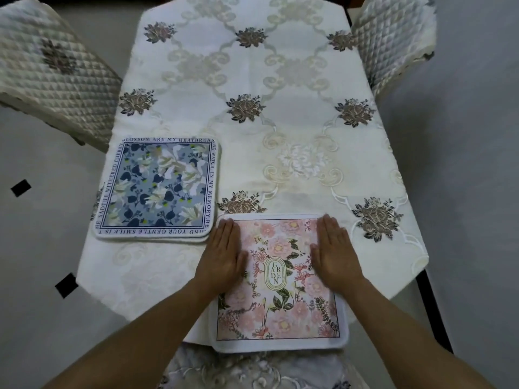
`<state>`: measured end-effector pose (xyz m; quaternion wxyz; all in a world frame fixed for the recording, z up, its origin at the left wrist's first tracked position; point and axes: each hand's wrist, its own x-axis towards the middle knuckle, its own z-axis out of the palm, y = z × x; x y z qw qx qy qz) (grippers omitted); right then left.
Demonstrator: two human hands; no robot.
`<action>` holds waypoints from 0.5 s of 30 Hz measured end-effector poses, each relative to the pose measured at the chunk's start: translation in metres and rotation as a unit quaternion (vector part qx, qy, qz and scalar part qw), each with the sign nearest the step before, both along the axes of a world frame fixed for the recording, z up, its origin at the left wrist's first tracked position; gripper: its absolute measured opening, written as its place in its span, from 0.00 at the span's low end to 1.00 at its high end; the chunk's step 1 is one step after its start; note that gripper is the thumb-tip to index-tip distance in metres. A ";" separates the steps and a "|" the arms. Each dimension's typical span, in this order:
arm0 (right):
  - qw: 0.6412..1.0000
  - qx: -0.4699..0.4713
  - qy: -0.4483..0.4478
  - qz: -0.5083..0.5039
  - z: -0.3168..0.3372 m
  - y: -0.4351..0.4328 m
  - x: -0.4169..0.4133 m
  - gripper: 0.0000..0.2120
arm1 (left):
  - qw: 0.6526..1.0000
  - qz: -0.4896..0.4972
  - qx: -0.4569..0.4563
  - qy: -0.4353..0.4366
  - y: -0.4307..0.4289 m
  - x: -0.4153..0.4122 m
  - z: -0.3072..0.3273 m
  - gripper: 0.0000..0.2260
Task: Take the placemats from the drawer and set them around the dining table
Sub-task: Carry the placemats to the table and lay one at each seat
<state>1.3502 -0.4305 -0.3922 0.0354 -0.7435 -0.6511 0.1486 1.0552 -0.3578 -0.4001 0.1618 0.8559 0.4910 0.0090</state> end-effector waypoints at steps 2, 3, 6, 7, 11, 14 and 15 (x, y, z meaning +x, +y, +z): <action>1.000 -0.004 -0.002 -0.018 0.002 -0.032 -0.018 0.30 | 1.000 -0.010 0.006 -0.002 -0.019 -0.009 0.000 0.30; 1.000 -0.003 -0.004 -0.027 0.004 -0.051 -0.025 0.31 | 1.000 -0.024 0.008 -0.003 -0.031 -0.014 0.000 0.30; 0.998 -0.022 -0.015 -0.053 0.016 -0.106 -0.042 0.31 | 0.998 -0.069 0.001 0.002 -0.072 -0.030 0.002 0.30; 0.997 -0.034 -0.022 -0.058 0.020 -0.120 -0.047 0.30 | 0.997 -0.076 -0.006 0.004 -0.085 -0.036 0.005 0.30; 0.991 -0.107 -0.048 -0.060 0.034 -0.143 -0.066 0.34 | 0.994 -0.098 -0.034 0.040 -0.120 -0.061 0.018 0.31; 0.981 -0.165 -0.084 -0.055 0.033 -0.142 -0.067 0.38 | 0.988 -0.123 -0.056 0.068 -0.127 -0.065 0.029 0.33; 0.980 -0.180 -0.066 -0.058 0.041 -0.137 -0.071 0.35 | 0.987 -0.124 -0.065 0.083 -0.126 -0.064 0.035 0.33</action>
